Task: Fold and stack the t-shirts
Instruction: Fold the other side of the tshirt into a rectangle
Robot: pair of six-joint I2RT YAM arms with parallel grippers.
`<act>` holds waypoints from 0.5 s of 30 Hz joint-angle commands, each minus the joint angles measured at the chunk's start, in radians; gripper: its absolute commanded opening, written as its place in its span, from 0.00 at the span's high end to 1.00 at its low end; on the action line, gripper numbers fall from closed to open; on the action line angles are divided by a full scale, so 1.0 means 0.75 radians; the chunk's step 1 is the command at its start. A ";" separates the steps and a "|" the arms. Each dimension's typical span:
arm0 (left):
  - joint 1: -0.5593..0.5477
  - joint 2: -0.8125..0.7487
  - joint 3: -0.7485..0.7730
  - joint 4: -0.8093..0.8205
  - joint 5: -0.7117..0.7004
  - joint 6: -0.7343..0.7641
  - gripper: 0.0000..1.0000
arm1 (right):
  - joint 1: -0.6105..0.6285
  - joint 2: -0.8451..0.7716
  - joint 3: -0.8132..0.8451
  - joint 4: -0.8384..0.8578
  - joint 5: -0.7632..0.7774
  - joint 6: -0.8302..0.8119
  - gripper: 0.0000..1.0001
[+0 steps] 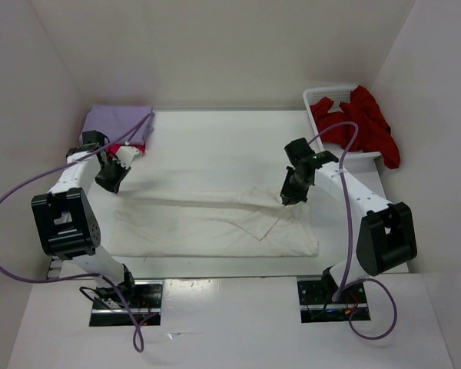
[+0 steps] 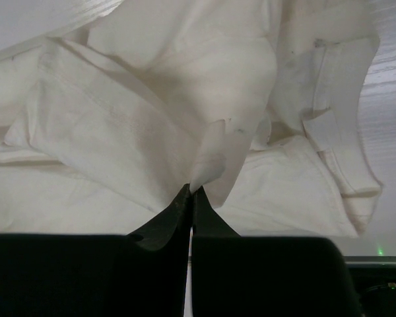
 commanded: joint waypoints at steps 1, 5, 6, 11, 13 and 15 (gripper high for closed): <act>-0.028 -0.049 -0.046 0.007 -0.047 0.057 1.00 | 0.010 -0.059 -0.040 0.055 -0.026 0.025 1.00; -0.055 -0.061 -0.110 0.019 -0.071 0.069 1.00 | 0.045 -0.071 -0.104 0.055 -0.055 0.051 1.00; -0.055 -0.061 -0.140 0.020 -0.071 0.069 1.00 | 0.059 -0.071 -0.136 0.055 -0.055 0.072 1.00; -0.067 -0.073 -0.183 0.032 -0.071 0.069 0.98 | 0.059 -0.071 -0.202 0.096 -0.055 0.103 1.00; -0.067 -0.088 -0.183 0.032 -0.088 0.069 0.97 | 0.059 -0.071 -0.202 0.096 -0.067 0.103 1.00; -0.067 -0.088 -0.196 0.056 -0.118 0.069 0.97 | 0.059 -0.071 -0.202 0.096 -0.067 0.103 1.00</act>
